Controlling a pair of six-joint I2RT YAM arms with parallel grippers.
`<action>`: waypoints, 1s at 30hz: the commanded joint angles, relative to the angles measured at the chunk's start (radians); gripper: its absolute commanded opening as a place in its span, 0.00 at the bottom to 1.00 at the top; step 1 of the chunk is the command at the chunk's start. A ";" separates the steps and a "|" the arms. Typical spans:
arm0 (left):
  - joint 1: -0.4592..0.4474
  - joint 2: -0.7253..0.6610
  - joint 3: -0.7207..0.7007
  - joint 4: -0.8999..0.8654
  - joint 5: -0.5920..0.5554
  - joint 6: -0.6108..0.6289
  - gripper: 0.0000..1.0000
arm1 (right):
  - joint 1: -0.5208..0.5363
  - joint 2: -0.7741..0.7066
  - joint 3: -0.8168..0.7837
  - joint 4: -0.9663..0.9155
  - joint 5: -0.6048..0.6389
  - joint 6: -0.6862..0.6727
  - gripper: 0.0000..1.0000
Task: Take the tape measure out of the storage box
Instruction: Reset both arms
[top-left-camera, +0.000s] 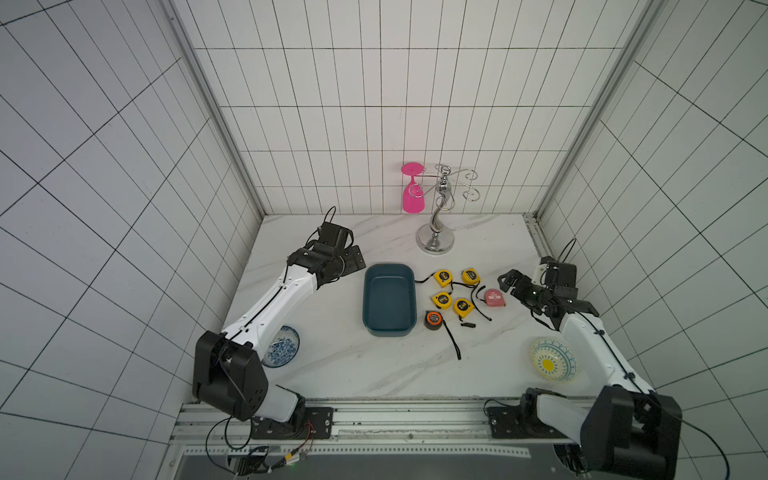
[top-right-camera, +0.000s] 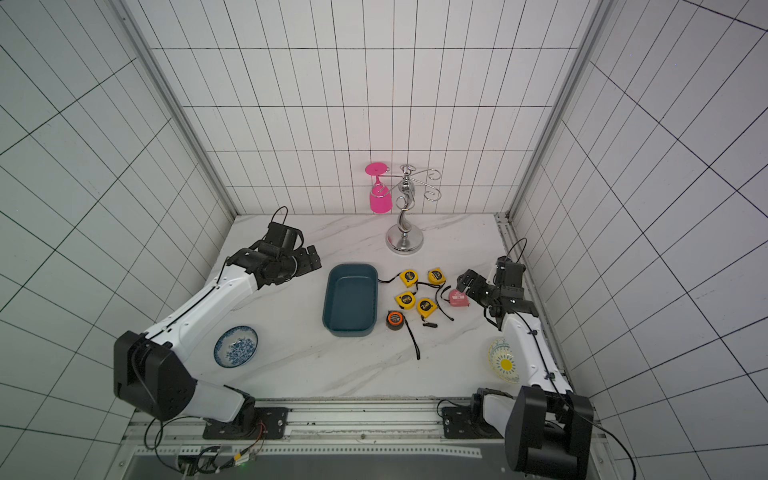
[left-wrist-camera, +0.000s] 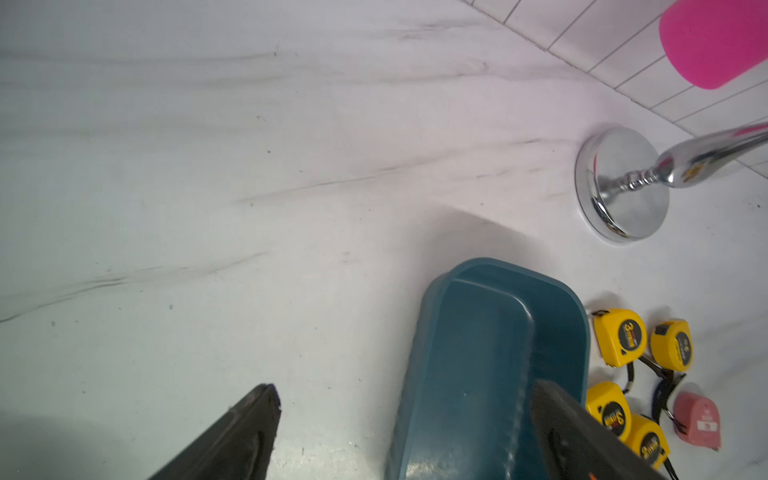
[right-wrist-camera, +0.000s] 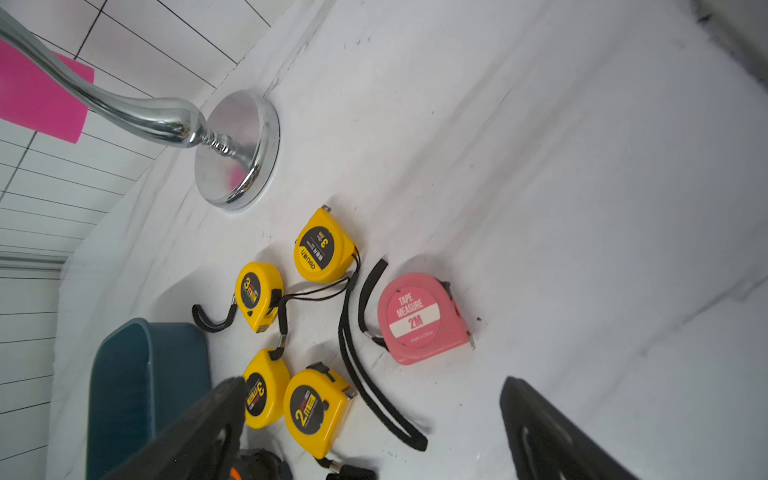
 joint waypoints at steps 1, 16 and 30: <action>0.017 -0.029 -0.050 0.129 -0.123 0.129 0.98 | -0.010 0.029 0.037 -0.001 0.155 -0.081 0.99; 0.170 -0.126 -0.500 0.840 -0.283 0.441 0.98 | -0.008 0.219 -0.228 0.782 0.432 -0.273 0.99; 0.332 0.061 -0.687 1.309 -0.072 0.511 0.97 | 0.047 0.378 -0.373 1.195 0.434 -0.341 0.99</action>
